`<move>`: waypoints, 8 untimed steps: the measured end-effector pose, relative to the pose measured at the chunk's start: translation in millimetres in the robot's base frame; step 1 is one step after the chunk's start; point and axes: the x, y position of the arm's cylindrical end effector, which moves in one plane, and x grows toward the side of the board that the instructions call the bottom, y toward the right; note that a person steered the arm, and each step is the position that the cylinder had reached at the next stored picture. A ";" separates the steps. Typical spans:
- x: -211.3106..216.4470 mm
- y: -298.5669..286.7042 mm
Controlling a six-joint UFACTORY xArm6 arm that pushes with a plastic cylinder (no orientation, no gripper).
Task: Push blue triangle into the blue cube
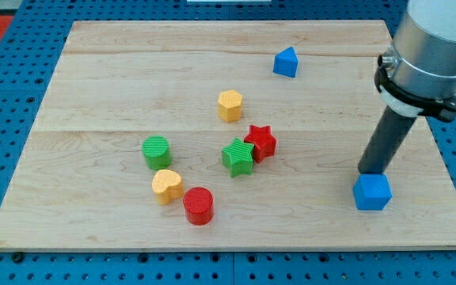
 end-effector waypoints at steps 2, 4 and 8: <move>19.7 30.3; -84.3 34.3; -277.9 -44.0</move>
